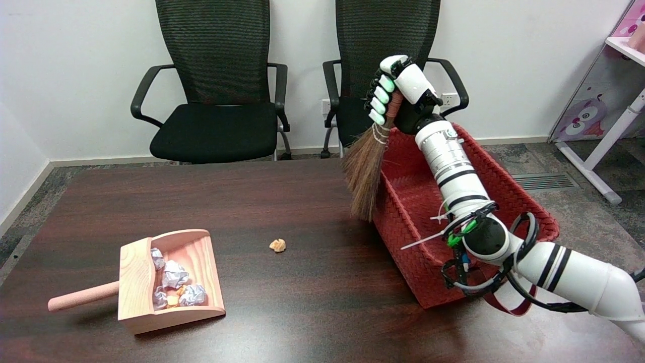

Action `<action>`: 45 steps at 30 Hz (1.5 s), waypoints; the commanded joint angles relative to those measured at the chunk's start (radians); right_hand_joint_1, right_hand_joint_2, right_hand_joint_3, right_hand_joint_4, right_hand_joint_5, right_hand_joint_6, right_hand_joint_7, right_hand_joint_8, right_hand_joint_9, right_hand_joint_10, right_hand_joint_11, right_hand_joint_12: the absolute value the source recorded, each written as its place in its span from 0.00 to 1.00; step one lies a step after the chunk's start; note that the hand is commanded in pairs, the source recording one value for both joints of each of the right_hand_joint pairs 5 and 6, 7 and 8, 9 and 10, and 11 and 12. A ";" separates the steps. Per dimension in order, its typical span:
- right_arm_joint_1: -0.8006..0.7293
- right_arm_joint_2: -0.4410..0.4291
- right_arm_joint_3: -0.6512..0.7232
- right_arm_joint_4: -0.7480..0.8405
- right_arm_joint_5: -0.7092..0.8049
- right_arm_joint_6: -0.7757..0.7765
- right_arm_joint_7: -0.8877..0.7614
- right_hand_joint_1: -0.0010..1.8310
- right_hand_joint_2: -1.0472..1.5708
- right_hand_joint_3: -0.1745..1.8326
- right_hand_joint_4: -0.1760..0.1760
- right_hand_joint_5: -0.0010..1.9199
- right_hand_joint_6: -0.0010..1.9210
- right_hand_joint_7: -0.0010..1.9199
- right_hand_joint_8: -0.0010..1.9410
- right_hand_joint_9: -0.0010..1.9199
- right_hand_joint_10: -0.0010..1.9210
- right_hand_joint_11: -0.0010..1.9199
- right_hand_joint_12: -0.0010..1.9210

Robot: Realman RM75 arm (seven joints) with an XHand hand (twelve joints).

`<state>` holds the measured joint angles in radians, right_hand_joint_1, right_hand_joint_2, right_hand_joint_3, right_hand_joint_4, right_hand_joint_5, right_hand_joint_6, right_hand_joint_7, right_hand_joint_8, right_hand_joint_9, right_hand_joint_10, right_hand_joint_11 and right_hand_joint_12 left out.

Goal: Sweep the paper ball into the dustpan.

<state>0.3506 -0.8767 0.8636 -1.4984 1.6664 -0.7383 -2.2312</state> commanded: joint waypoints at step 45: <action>-0.038 -0.243 -0.128 -0.058 -0.435 0.359 -0.331 0.38 0.96 0.85 0.63 1.00 1.00 1.00 0.99 1.00 1.00 1.00 1.00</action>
<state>0.3100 -0.9090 0.7153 -1.6345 1.3573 -0.5589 -2.4272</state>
